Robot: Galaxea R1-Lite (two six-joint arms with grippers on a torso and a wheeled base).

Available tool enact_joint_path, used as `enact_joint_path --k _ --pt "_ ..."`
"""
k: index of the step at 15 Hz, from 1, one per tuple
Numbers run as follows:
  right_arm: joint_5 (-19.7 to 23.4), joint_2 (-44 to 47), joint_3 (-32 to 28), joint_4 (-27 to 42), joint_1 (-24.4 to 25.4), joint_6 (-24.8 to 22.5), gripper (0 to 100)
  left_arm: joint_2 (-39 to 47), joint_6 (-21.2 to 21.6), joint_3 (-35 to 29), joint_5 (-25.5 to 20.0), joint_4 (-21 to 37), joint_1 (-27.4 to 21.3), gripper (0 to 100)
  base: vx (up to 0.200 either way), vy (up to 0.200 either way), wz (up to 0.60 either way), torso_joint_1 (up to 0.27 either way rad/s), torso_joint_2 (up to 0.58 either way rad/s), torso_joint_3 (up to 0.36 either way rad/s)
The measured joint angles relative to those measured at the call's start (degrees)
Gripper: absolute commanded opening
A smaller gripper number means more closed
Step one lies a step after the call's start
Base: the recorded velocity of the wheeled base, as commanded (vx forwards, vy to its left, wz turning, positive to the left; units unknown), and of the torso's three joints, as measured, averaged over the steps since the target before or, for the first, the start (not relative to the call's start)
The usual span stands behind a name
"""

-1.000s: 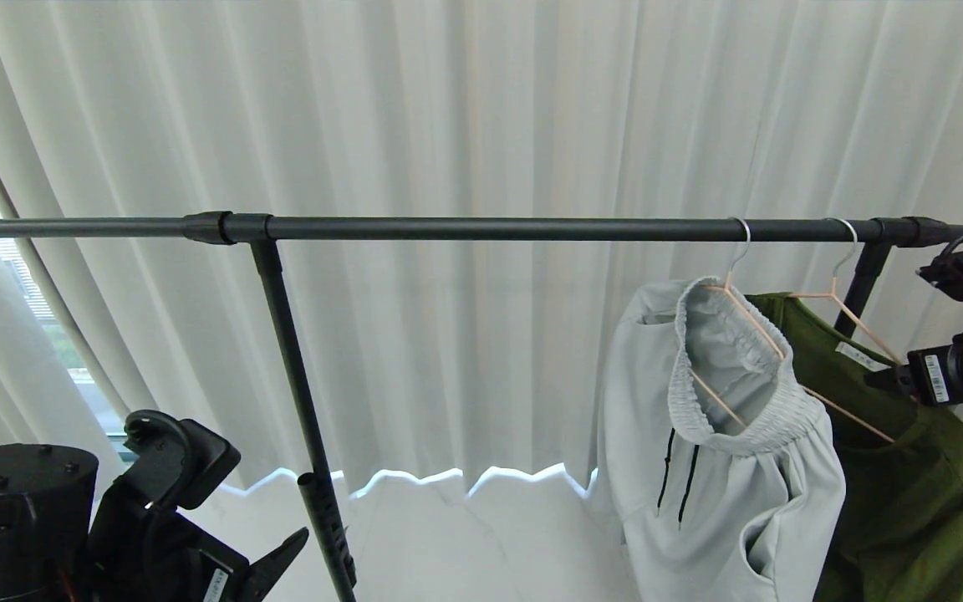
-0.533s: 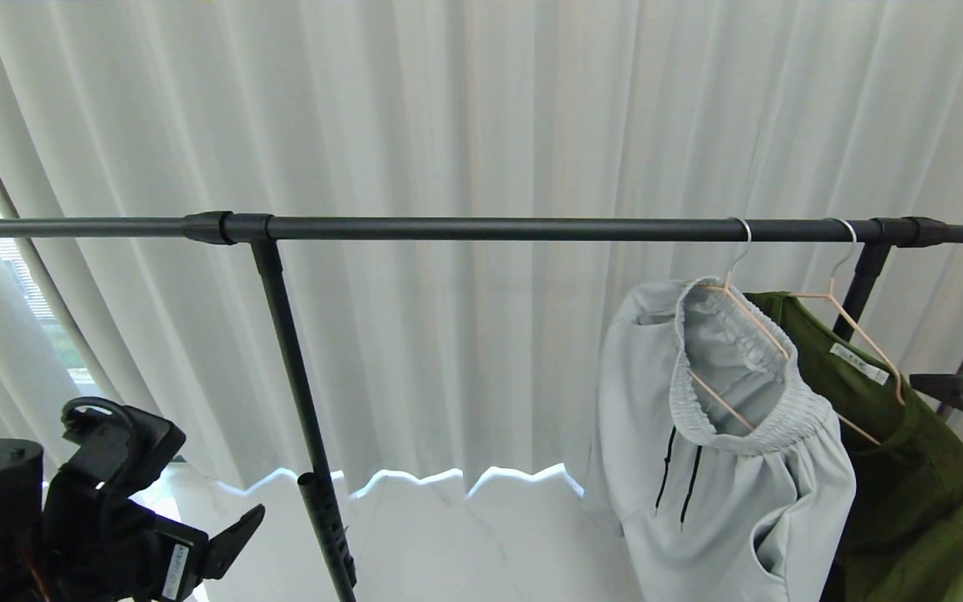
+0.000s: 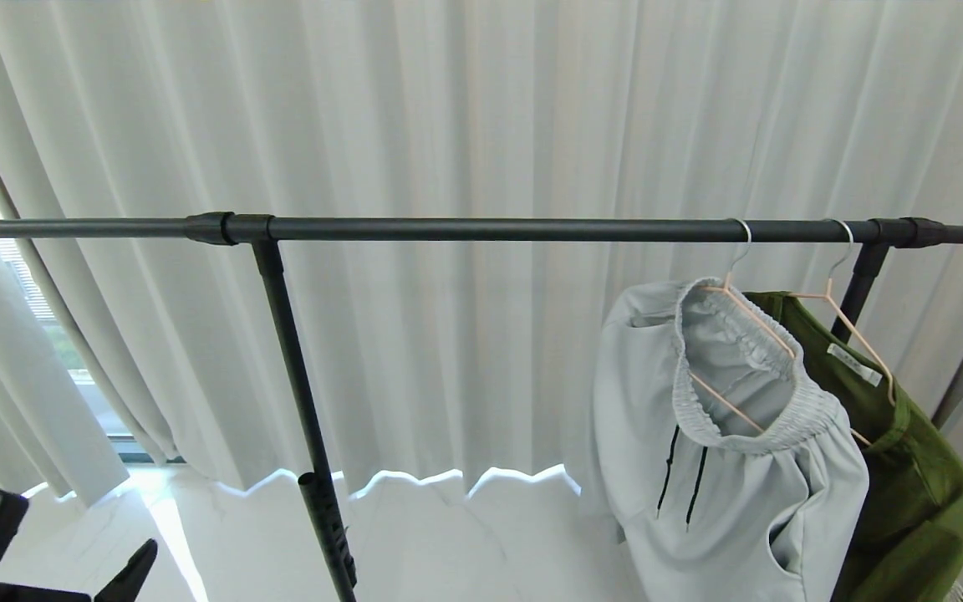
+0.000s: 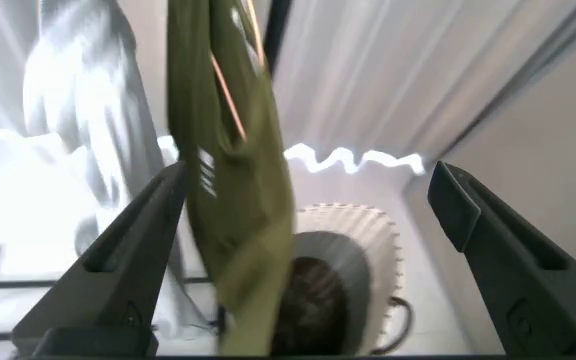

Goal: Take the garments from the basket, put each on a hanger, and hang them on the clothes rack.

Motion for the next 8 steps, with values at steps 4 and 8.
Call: enact_joint_path --k 4,8 --pt "-3.3 -13.7 9.6 1.6 -0.7 -1.9 100 -18.9 0.3 2.1 4.8 13.1 2.9 100 0.000 0.000 0.00 0.000 0.00 0.000" --pt "-6.6 -26.5 15.2 8.9 -0.9 -2.0 100 -34.8 -0.1 2.6 7.3 22.1 3.6 100 0.000 0.000 0.00 0.000 0.00 0.000"
